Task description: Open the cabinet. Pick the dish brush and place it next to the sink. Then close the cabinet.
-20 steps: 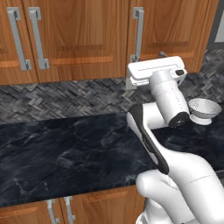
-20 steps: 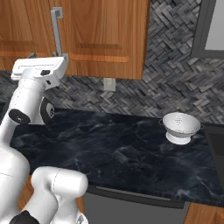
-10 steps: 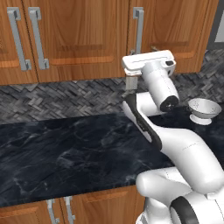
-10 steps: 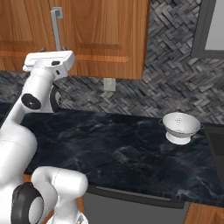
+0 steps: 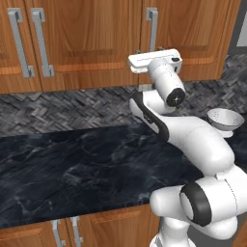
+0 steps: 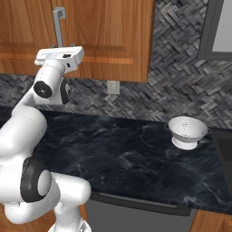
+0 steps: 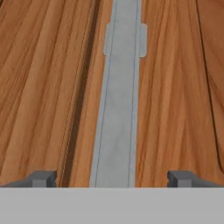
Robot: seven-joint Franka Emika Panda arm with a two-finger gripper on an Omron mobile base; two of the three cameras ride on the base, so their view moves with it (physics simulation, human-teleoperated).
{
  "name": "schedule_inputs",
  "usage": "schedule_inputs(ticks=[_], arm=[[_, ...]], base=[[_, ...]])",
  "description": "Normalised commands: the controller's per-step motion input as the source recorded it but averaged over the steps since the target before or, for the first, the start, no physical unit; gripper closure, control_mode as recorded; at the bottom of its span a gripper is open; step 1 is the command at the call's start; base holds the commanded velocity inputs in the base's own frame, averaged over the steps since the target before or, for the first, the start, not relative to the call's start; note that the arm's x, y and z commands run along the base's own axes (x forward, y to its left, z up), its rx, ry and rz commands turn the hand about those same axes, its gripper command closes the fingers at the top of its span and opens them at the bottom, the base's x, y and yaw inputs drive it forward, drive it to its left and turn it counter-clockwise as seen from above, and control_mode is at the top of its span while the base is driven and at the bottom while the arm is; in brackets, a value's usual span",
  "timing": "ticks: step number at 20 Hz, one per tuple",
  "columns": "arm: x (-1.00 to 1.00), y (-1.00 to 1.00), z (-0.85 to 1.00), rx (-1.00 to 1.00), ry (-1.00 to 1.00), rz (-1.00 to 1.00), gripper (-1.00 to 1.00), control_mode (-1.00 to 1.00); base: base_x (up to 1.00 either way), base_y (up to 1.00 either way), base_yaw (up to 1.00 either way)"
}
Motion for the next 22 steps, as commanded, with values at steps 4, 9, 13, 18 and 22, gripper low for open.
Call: schedule_inputs(ticks=[4, 9, 13, 18, 22], arm=[[0.89, 0.42, -0.04, 0.00, 0.12, 0.00, 1.00, -1.00], [0.33, 0.15, -0.01, 0.00, 0.05, 0.00, 1.00, -1.00], [0.00, 0.00, 0.00, 0.00, 0.00, 0.00, 1.00, -1.00], [0.00, 0.00, 0.00, 0.00, 0.00, 0.00, 1.00, -1.00], [0.00, 0.00, 0.00, 0.00, 0.00, 0.00, 1.00, -1.00]], base=[[0.00, 0.00, 0.00], [0.00, 0.00, 0.00], [0.00, 0.00, 0.00], [0.00, 0.00, 0.00], [0.00, 0.00, 0.00]])
